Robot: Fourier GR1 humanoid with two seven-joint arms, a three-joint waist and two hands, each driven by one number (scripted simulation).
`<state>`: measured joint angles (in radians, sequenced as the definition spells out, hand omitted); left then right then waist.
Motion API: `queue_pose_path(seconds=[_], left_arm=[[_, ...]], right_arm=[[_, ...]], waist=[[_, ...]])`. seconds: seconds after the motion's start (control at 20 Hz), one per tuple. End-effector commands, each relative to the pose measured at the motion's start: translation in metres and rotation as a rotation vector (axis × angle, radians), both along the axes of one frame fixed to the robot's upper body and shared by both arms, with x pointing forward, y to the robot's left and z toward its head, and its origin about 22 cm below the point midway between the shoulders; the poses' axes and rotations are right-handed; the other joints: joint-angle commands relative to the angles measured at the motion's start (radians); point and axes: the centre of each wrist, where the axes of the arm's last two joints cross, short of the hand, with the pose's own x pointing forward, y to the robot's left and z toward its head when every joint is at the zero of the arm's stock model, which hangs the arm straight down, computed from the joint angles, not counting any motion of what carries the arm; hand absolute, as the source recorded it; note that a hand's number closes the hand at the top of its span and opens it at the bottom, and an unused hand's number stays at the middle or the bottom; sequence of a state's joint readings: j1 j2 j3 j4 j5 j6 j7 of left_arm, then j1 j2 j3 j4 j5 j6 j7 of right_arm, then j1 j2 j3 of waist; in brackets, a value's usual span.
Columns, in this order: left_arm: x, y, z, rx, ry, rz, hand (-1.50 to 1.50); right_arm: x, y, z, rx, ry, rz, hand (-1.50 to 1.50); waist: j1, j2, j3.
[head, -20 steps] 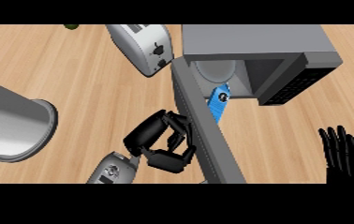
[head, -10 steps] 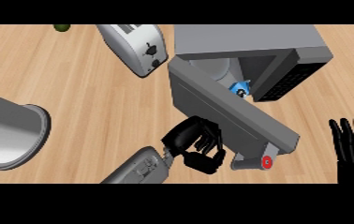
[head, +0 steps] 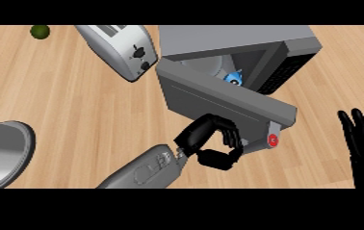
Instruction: Pick up the milk, place it into the microwave and close the microwave
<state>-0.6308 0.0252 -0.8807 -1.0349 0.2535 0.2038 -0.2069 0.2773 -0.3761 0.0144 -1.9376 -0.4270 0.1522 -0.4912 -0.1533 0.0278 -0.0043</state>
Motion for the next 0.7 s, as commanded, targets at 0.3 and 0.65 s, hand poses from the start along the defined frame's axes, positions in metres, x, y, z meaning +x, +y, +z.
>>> queue_pose_path(seconds=[0.3,0.65], left_arm=[[0.023,-0.025,0.041,-0.144,-0.048,0.043,1.50],[0.036,-0.030,0.054,-0.160,-0.044,0.102,1.50]], right_arm=[[0.010,0.008,0.036,-0.039,-0.076,0.134,-1.50],[0.010,0.007,0.046,-0.030,-0.056,0.174,-1.50]], waist=[[-0.108,0.019,-0.003],[-0.159,0.026,-0.001]])
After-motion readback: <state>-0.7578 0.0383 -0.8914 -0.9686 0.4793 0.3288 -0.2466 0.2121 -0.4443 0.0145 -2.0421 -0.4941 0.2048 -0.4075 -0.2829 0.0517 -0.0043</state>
